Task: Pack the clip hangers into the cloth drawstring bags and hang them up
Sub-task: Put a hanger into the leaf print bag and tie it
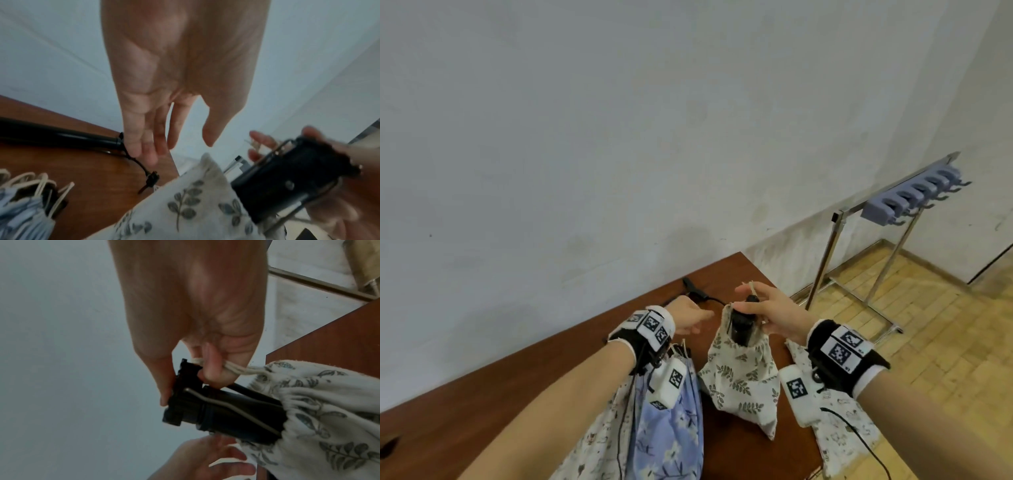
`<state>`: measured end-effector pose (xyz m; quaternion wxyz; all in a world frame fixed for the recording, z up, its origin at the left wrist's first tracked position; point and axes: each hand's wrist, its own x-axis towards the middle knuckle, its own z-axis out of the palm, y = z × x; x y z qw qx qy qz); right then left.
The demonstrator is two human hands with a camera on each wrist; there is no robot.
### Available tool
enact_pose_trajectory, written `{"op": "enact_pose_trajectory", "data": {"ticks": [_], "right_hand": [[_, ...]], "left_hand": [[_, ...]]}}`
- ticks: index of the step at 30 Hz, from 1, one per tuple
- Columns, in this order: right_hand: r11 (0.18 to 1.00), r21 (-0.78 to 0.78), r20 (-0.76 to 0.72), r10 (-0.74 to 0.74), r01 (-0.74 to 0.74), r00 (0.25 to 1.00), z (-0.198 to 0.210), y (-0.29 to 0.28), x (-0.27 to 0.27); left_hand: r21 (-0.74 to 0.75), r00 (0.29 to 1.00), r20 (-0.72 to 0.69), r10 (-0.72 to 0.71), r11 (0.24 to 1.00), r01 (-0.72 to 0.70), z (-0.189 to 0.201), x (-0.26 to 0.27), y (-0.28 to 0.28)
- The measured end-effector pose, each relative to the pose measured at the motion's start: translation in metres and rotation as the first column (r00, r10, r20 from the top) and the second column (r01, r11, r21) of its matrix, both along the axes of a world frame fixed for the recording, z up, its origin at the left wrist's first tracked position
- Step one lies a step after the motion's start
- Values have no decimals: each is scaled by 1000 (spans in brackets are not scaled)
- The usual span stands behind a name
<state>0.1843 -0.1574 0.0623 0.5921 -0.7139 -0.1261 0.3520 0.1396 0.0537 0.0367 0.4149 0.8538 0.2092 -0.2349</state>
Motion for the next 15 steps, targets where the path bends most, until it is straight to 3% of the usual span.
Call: {"op": "enact_pose_trajectory", "data": {"ticks": [3,5,7,11,15], "right_hand": [[996,42,-54,77,-75,996,-4,-3,-4],[990,89,-79,119,-112,990,-5,-4,-8],[988,118,-93,108,-97,990,-6,-4,-11],[989,119,-71,98,-89,993,-8,-1,-12],[987,160,-39,38,-31,999,-11,-6,-8]], "left_hand": [[110,995,22,-94,990,91,-22,7,-16],[62,991,94,-94,994,88,-27,17,-22],[70,973,130,-189,981,181,-26,27,-23],[286,921,69,-383,892,350,-18,40,-25],[387,937,-29,-349,860,332,-10,40,-23]]}}
